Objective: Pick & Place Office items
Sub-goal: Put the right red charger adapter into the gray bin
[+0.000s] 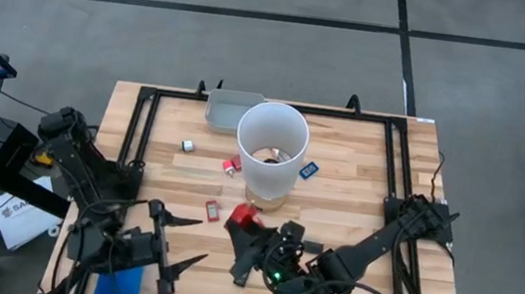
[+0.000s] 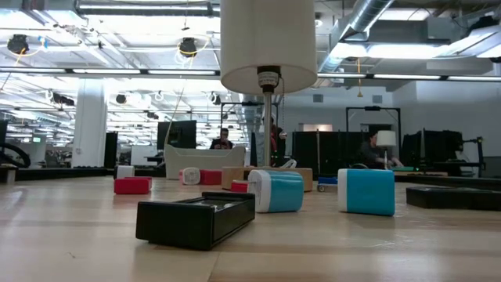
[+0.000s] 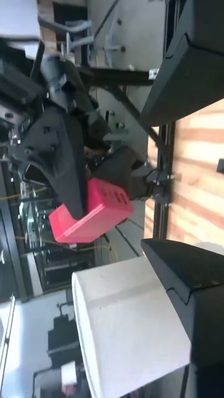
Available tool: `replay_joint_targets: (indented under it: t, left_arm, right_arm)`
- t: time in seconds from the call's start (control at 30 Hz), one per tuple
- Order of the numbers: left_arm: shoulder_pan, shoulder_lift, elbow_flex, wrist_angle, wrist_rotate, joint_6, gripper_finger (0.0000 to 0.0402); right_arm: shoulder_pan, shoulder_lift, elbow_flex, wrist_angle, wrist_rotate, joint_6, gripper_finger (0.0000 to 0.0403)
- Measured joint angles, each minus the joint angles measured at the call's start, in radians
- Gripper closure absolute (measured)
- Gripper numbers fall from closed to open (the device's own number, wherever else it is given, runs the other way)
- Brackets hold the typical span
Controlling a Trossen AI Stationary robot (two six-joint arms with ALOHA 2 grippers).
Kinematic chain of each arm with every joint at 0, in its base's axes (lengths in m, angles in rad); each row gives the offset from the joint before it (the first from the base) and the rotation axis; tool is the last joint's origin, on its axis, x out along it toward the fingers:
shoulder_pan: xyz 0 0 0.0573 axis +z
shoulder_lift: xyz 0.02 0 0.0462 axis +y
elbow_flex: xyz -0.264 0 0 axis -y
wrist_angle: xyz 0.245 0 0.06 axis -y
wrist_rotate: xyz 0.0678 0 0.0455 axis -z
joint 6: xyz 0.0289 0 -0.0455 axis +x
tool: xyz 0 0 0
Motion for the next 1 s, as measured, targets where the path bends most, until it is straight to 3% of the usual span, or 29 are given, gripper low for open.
replay_joint_targets:
  t: [0.23, 0.37, 1.0]
  left_arm:
    - [0.076, 0.0, 0.0, 0.009, 0.004, -0.006, 0.0096]
    - [0.109, 0.0, 0.0, 0.02, 0.099, -0.04, 0.0096]
    - [0.196, 0.0, 0.0, 0.04, 0.202, -0.099, 0.0096]
  right_arm:
    - [-0.025, 0.0, 0.0, 0.0, -0.046, -0.016, 0.0197]
    - [-0.033, 0.0, 0.0, 0.0, -0.052, -0.019, 0.0197]
    - [-0.056, -0.001, 0.0, 0.0, -0.078, -0.06, 0.0197]
